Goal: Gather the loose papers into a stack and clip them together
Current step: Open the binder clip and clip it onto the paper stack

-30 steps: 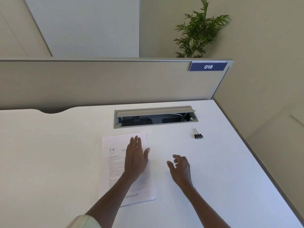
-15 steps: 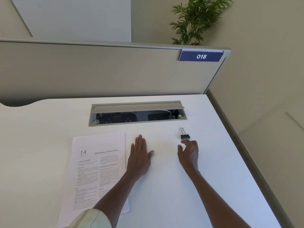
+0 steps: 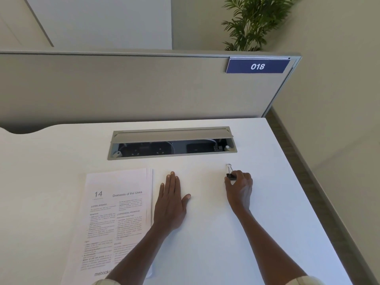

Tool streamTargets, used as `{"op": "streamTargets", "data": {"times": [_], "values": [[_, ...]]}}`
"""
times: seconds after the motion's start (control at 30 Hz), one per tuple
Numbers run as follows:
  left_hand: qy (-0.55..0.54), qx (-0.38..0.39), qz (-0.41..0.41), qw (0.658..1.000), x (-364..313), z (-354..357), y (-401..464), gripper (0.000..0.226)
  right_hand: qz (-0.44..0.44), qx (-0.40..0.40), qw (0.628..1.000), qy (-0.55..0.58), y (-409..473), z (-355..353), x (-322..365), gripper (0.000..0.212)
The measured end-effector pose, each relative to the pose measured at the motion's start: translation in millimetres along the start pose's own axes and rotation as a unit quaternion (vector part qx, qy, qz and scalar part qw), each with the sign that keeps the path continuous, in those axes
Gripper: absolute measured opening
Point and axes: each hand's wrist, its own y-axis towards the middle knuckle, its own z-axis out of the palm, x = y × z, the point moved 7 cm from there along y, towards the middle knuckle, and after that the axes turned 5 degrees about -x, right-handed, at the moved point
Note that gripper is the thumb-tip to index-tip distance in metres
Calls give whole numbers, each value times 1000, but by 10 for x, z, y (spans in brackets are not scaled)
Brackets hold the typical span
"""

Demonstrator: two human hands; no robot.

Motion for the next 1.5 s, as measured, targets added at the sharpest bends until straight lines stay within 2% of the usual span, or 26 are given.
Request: {"op": "streamTargets", "data": {"times": [0.13,0.27,0.33,0.43,0.57,0.6,0.7,0.77,0.83,1.1,1.37,1.5], "values": [[7,21,0,1000,-5,3,0,78,16,-21,999,47,-35,-78,11,16],[-2,74,-1,997,-4,-18,27,84,6,-38,994,99,-119,-167,90,15],[-43,101,-21,994,-34,-102,54,81,-9,-39,992,123,-183,-250,199,15],[-175,113,-94,974,-130,-290,62,63,-43,-36,986,156,-312,-375,390,18],[-319,43,-167,932,-306,-668,25,33,-90,-37,978,184,-524,-557,624,25],[-364,37,-184,912,-371,-778,-10,32,-104,-34,976,188,-590,-608,696,25],[-507,43,-245,826,-517,-978,-103,34,-138,-23,972,190,-771,-736,895,24],[-551,36,-268,789,-550,-1107,-165,30,-159,-8,968,194,-891,-828,1032,24],[-581,32,-289,760,-531,-1234,-244,26,-176,16,963,204,-1012,-894,1157,24],[-648,65,-328,684,-192,-1604,-701,24,-216,63,947,229,-1436,-1066,1521,25],[-713,162,-370,573,137,-1706,-1132,30,-163,132,942,262,-1821,-989,1711,30],[-729,184,-372,545,289,-1761,-1323,26,-141,148,939,276,-2036,-927,1829,32]]}}
